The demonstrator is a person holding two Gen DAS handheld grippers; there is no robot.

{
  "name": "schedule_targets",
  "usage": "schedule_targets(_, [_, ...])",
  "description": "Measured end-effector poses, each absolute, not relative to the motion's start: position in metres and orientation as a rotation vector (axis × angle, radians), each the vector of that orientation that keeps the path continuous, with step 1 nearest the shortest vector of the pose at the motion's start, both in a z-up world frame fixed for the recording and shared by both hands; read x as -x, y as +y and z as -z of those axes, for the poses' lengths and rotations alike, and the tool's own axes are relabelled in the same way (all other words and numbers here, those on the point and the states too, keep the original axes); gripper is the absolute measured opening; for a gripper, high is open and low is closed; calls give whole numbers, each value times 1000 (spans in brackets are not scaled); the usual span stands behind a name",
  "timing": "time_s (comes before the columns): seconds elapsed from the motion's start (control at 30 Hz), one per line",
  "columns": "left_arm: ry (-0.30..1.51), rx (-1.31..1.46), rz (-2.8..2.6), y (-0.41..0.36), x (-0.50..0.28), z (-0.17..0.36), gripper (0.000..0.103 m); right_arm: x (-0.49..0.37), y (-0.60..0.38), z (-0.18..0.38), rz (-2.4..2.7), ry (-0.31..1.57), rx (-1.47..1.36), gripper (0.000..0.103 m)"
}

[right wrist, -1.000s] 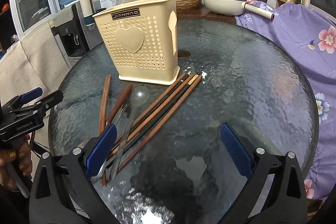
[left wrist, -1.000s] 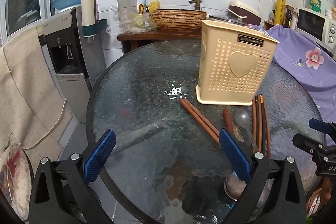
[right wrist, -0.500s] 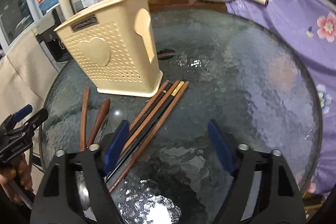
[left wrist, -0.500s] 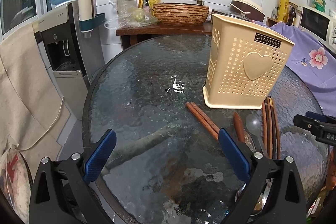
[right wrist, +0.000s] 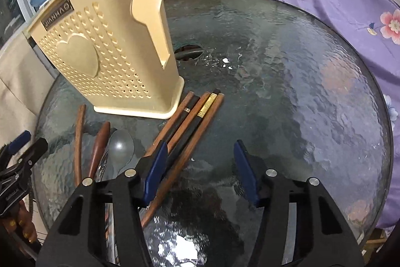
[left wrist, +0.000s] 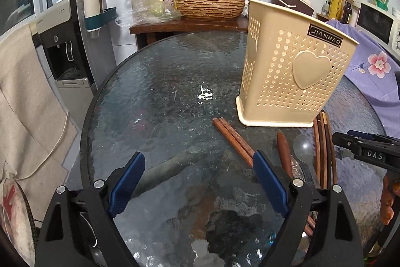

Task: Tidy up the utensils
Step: 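Move both tools toward the pile of chopsticks beside the cream holder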

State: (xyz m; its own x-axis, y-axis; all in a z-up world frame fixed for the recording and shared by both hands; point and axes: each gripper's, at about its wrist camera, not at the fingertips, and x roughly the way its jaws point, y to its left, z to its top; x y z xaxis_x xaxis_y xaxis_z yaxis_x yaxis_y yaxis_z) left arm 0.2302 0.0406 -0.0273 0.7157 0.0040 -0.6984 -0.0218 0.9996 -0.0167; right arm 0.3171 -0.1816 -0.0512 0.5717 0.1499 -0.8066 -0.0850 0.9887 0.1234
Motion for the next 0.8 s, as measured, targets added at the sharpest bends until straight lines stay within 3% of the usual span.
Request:
schedule_targets(0.53, [799, -117, -55, 18, -259, 44, 85, -316, -206, 61, -93, 968, 6, 53])
schedule_targets(0.67, [823, -130, -55, 16, -260, 51, 76, -320, -208, 60, -105, 972, 5, 53])
schedule_targets(0.8, [832, -153, -71, 20, -260, 56, 74, -318, -204, 60, -112, 970, 19, 53])
